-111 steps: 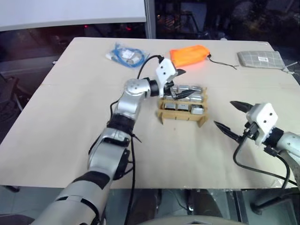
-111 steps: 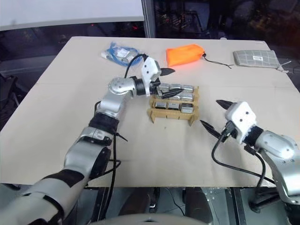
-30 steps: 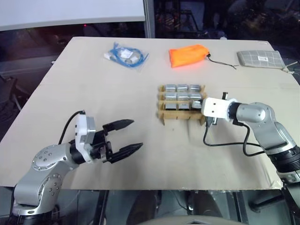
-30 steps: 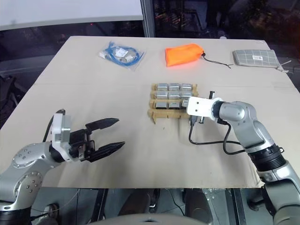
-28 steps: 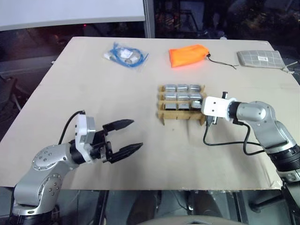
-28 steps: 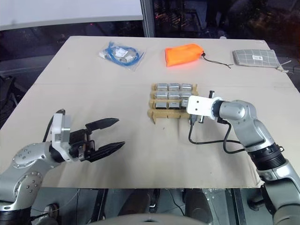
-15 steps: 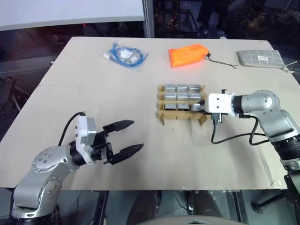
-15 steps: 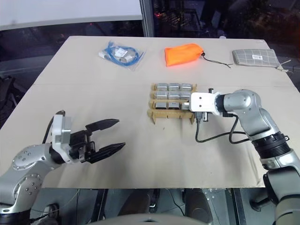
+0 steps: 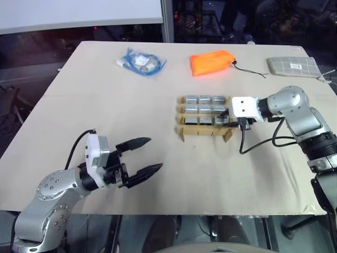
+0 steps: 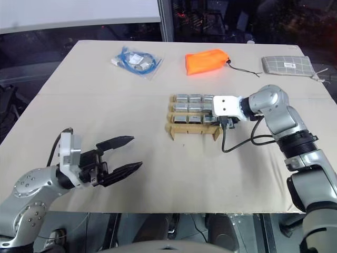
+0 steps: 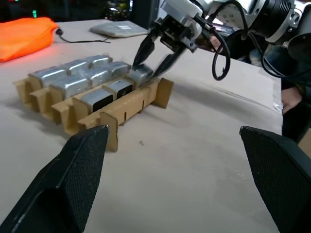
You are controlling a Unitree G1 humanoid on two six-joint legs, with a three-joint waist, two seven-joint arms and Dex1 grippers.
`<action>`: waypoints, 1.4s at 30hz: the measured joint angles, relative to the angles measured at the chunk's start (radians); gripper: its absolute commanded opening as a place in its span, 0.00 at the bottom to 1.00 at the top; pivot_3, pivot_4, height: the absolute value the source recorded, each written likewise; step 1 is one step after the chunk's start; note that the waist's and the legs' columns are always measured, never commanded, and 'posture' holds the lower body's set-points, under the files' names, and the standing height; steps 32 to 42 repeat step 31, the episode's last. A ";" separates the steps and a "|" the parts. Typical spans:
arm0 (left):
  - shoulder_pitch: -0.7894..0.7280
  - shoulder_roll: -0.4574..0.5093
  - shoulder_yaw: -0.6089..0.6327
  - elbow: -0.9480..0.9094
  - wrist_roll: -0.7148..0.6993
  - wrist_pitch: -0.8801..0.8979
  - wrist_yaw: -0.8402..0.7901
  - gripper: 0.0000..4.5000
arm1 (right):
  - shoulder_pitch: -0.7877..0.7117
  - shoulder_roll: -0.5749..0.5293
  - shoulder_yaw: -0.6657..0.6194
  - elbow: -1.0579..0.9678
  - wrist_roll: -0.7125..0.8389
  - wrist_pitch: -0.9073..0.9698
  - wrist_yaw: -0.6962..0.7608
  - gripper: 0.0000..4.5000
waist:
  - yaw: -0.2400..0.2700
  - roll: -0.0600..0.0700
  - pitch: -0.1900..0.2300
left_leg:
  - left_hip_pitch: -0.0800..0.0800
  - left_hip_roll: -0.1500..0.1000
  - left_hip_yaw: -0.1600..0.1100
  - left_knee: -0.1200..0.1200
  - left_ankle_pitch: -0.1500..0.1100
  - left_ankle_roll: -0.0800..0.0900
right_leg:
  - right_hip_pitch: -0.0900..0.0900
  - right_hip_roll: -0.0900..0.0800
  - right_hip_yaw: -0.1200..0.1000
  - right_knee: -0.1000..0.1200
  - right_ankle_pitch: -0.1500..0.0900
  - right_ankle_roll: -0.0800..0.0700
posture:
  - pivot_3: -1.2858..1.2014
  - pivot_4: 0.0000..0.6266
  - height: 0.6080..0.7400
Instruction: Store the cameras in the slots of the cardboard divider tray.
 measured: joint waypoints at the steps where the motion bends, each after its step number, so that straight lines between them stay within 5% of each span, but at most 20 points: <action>1: 0.003 -0.001 0.000 0.000 0.000 -0.003 0.001 1.00 | -0.001 0.002 -0.008 0.000 0.000 0.000 -0.017 0.88 | 0.000 0.000 0.000 | 0.000 0.000 0.000 0.000 0.000 0.000 | 0.000 0.000 0.000 0.000 0.000 0.000 | 0.52 0.24 1.00; 6: 0.021 -0.014 0.003 0.000 0.003 -0.023 0.013 1.00 | 0.054 -0.004 -0.107 -0.127 0.070 0.084 -0.074 0.88 | 0.002 0.000 0.000 | -0.001 0.000 0.000 -0.002 0.000 0.000 | -0.001 -0.001 0.000 0.000 0.000 0.000 | 0.52 0.24 1.00; 9: 0.034 -0.033 0.010 0.002 0.004 -0.026 0.044 1.00 | 0.179 -0.035 -0.241 -0.299 0.175 0.250 -0.134 1.00 | 0.011 0.000 0.000 | -0.001 -0.001 -0.001 -0.004 0.000 0.000 | -0.001 -0.002 0.001 -0.002 0.000 0.000 | 0.52 0.24 1.00; 16: -0.006 -0.052 -0.004 0.038 0.027 -0.062 0.050 1.00 | 0.646 -0.021 -0.613 -0.661 0.374 0.493 -0.321 1.00 | 0.033 0.001 0.000 | -0.001 -0.002 0.000 -0.006 0.000 0.000 | 0.000 -0.003 0.003 -0.003 0.000 0.000 | 0.52 0.24 1.00; 22: -0.022 -0.038 -0.012 0.080 0.056 -0.076 0.020 1.00 | 0.863 -0.040 -0.795 -0.795 0.466 0.510 -0.344 1.00 | 0.018 0.002 -0.001 | 0.001 0.000 0.003 -0.005 0.000 0.001 | 0.000 0.000 0.003 -0.002 0.000 0.000 | 0.52 0.24 1.00; 42: 0.024 -0.025 -0.031 0.078 0.099 -0.077 0.035 1.00 | 0.950 -0.050 -0.854 -0.817 0.502 0.480 -0.389 1.00 | 0.023 0.002 -0.001 | 0.001 0.000 0.003 -0.004 0.000 0.001 | 0.001 -0.001 0.003 -0.002 -0.001 0.000 | 0.52 0.24 1.00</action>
